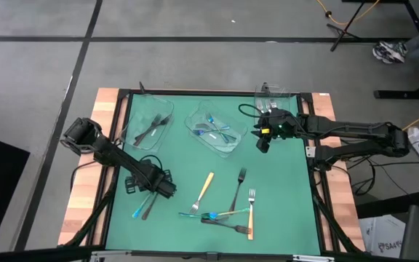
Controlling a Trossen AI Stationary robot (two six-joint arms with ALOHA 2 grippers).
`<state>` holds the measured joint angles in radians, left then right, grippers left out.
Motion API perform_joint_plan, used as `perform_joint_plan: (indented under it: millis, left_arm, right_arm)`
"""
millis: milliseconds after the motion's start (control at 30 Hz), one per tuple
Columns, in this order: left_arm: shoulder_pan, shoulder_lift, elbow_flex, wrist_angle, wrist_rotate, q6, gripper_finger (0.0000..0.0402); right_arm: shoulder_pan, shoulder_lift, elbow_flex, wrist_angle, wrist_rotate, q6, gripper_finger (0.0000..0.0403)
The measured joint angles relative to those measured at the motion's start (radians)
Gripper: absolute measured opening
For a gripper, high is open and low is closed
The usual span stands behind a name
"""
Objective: Sort silverware by color (type)
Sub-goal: Put the black fork into the left transparent bin
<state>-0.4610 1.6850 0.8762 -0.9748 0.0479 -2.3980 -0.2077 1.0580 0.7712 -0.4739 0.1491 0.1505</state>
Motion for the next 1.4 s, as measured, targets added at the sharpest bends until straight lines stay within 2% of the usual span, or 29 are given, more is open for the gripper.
perform_joint_plan:
  millis: [400,600,733,1067,1400]
  left_arm:
    - [-0.005,0.001,-0.003,0.013,0.015,0.014,0.0086]
    - [-0.006,0.001,-0.003,0.013,0.020,0.125,0.0086]
    - [-0.008,0.002,-0.003,0.013,0.016,0.135,0.0086]
    - [-0.014,0.008,0.066,-0.070,0.011,0.078,0.0086]
    - [-0.035,0.006,0.072,-0.066,0.016,0.028,0.0086]
  right_arm:
    - [0.000,0.000,0.000,0.000,-0.001,0.000,0.0115]
    - [0.000,0.000,0.000,0.000,-0.002,0.000,0.0115]
    - [0.000,0.000,0.000,0.000,-0.002,0.000,0.0115]
    - [0.000,0.000,0.000,0.000,-0.003,0.000,0.0115]
    - [0.000,0.000,0.000,0.001,-0.003,0.000,0.0115]
